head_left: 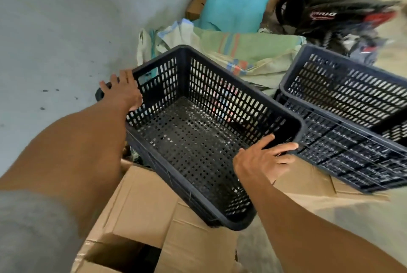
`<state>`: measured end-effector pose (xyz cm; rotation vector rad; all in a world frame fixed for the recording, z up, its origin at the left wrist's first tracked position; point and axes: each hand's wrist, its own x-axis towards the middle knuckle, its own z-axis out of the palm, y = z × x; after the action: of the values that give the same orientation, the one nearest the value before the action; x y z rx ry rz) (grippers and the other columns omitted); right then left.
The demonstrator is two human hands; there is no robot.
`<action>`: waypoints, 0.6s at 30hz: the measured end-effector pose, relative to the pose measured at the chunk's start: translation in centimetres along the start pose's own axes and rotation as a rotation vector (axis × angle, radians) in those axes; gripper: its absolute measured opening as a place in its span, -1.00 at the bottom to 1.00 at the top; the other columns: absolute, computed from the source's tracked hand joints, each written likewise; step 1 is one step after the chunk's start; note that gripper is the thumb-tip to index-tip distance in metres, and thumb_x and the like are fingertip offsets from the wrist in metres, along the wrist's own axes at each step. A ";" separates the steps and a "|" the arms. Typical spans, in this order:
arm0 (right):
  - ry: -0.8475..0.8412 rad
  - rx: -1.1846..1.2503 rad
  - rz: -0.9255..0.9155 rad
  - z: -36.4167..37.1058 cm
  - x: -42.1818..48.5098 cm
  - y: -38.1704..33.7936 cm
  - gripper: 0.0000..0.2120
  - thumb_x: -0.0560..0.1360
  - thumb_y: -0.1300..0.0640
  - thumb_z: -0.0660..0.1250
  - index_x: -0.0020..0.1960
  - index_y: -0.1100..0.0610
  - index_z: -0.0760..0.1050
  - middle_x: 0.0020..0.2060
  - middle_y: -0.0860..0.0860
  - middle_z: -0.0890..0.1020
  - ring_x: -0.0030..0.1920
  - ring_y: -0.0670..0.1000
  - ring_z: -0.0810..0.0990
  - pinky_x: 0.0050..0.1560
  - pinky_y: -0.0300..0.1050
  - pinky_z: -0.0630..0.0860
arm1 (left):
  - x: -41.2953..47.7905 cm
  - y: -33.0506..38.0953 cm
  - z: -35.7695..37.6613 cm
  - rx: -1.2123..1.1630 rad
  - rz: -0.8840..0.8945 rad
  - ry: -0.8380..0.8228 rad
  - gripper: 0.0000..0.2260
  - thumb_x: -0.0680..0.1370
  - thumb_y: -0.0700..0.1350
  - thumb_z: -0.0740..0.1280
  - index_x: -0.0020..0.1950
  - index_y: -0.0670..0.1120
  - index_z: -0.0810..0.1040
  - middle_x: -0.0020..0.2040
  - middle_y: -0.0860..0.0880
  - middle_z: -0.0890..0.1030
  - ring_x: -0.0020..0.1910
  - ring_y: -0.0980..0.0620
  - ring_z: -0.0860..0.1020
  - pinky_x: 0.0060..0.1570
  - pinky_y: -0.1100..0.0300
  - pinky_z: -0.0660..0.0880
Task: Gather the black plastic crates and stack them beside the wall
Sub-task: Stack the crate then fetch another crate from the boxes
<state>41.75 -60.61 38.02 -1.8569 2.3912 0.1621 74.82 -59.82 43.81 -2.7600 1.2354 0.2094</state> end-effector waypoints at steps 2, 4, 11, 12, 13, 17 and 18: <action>0.008 -0.017 -0.011 -0.1 0.0 -0.4 -0.21 0.53 -0.19 0.13 0.59 0.16 -0.09 0.44 0.49 -0.19 0.37 0.52 0.08 0.23 0.26 0.28 | 0.0 -0.3 0.0 0.039 -0.033 -0.029 -0.24 0.56 -0.23 0.26 0.57 -0.17 -0.19 0.57 -0.14 -0.02 0.52 -0.22 0.01 0.45 -0.26 -0.03; 0.011 -0.024 -0.019 0.0 0.0 -0.5 -0.22 0.53 -0.17 0.13 0.59 0.16 -0.07 0.45 0.49 -0.18 0.37 0.52 0.08 0.22 0.25 0.28 | -0.1 -0.5 -0.4 0.075 -0.041 -0.043 -0.21 0.53 -0.25 0.30 0.57 -0.17 -0.17 0.54 -0.17 0.04 0.49 -0.25 0.08 0.43 -0.26 0.05; -0.015 0.006 -0.008 -0.4 0.2 0.3 -0.20 0.49 -0.10 0.19 0.58 0.14 -0.09 0.46 0.44 -0.18 0.33 0.48 0.15 0.20 0.18 0.35 | -2.1 0.0 -1.8 -0.004 -0.086 -0.075 -0.30 0.55 -0.24 0.27 0.57 -0.21 -0.08 0.51 -0.19 0.11 0.47 -0.26 0.12 0.42 -0.28 0.08; -0.011 0.018 -0.014 -0.5 0.3 0.5 -0.18 0.49 -0.09 0.22 0.58 0.13 -0.11 0.47 0.43 -0.17 0.32 0.47 0.18 0.19 0.17 0.35 | -2.6 -0.2 -2.0 -0.042 -0.100 -0.067 -0.33 0.56 -0.23 0.25 0.56 -0.22 -0.05 0.51 -0.20 0.12 0.46 -0.26 0.13 0.42 -0.29 0.09; -0.007 0.035 -0.011 -0.7 0.4 0.7 -0.15 0.48 -0.09 0.25 0.58 0.12 -0.13 0.48 0.42 -0.15 0.30 0.44 0.21 0.17 0.15 0.35 | -3.2 -0.3 -2.1 -0.083 -0.115 -0.048 -0.37 0.57 -0.22 0.24 0.56 -0.23 -0.01 0.50 -0.20 0.14 0.46 -0.27 0.14 0.41 -0.29 0.10; 0.004 0.235 0.087 -2.3 1.5 1.8 -0.32 0.58 0.12 0.14 0.59 0.12 -0.14 0.48 0.42 0.04 0.31 0.35 0.27 0.18 0.13 0.33 | -5.8 -1.4 -2.5 -0.175 -0.217 0.040 -0.51 0.58 -0.11 0.27 0.46 -0.26 0.25 0.39 -0.23 0.33 0.36 -0.27 0.30 0.31 -0.24 0.29; 0.004 0.291 0.069 -2.7 1.9 2.4 -0.35 0.59 0.15 0.11 0.58 0.13 -0.12 0.46 0.40 0.11 0.34 0.34 0.27 0.24 0.14 0.31 | -6.5 -1.9 -2.5 -0.193 -0.250 0.057 -0.55 0.58 -0.06 0.27 0.40 -0.26 0.33 0.33 -0.24 0.41 0.30 -0.26 0.37 0.27 -0.20 0.36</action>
<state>38.95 -62.22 40.39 -1.6466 2.3343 -0.1759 72.12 -54.19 47.48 -3.0717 0.9118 0.2393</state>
